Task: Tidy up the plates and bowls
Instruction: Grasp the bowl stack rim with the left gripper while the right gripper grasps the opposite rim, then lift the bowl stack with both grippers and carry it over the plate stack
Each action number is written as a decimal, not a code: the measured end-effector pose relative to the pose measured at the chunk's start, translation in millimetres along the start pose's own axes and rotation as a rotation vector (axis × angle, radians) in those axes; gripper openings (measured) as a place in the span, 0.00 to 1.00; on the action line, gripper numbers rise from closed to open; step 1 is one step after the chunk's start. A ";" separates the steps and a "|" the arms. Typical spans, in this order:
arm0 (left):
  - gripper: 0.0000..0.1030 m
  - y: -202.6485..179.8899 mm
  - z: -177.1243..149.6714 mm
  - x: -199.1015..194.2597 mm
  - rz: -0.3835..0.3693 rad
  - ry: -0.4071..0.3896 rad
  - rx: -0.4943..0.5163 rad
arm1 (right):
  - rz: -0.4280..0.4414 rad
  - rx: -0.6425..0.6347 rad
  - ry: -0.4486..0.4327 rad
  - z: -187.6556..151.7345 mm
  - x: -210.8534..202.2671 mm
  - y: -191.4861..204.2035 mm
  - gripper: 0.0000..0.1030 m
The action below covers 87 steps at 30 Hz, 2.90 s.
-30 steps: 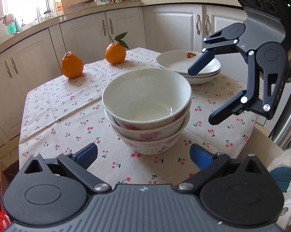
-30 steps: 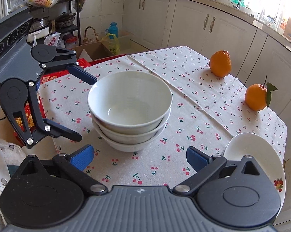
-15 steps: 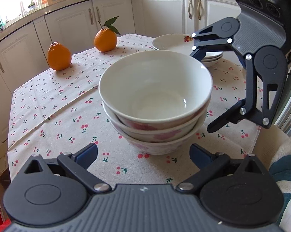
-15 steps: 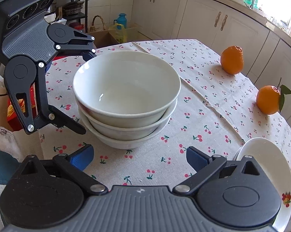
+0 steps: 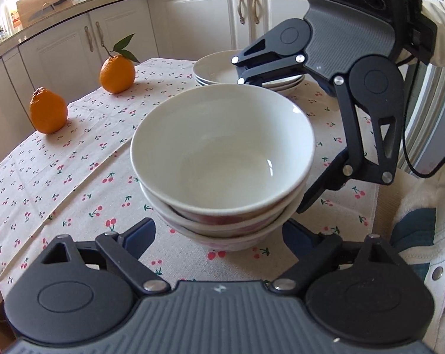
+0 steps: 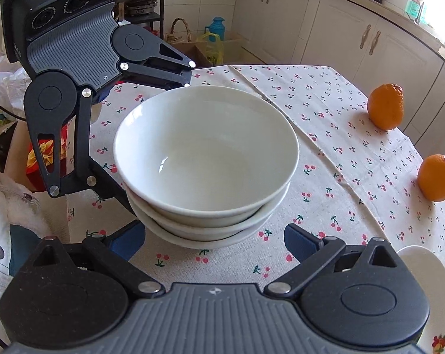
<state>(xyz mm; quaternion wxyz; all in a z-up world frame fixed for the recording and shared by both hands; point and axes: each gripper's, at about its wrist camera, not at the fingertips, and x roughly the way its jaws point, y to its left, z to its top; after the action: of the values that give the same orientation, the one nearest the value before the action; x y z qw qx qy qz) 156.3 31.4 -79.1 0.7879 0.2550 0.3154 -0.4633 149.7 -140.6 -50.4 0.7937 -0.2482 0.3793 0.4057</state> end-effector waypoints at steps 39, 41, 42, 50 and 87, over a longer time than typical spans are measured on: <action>0.82 21.7 -2.7 6.9 -0.174 -0.004 0.038 | 0.127 -0.049 0.067 16.5 10.0 -12.2 0.87; 0.82 20.5 -2.5 6.0 -0.170 -0.003 0.031 | 0.129 -0.045 0.064 16.0 9.2 -12.3 0.87; 0.82 19.4 -2.5 5.0 -0.169 -0.003 0.030 | 0.133 -0.042 0.064 16.0 9.1 -12.8 0.87; 0.82 8.1 -0.5 -0.8 -0.160 0.011 -0.004 | 0.163 -0.046 0.062 11.9 1.1 -7.5 0.87; 0.81 -34.6 152.4 83.9 -0.152 -0.051 0.081 | -0.017 -0.019 0.017 -73.7 -117.2 -110.0 0.87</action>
<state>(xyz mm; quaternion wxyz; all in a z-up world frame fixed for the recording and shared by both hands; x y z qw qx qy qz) 196.4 -137.3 -42.1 0.7473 0.2501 0.2949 -0.5404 166.8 -306.0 9.9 0.7913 -0.2625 0.3802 0.4005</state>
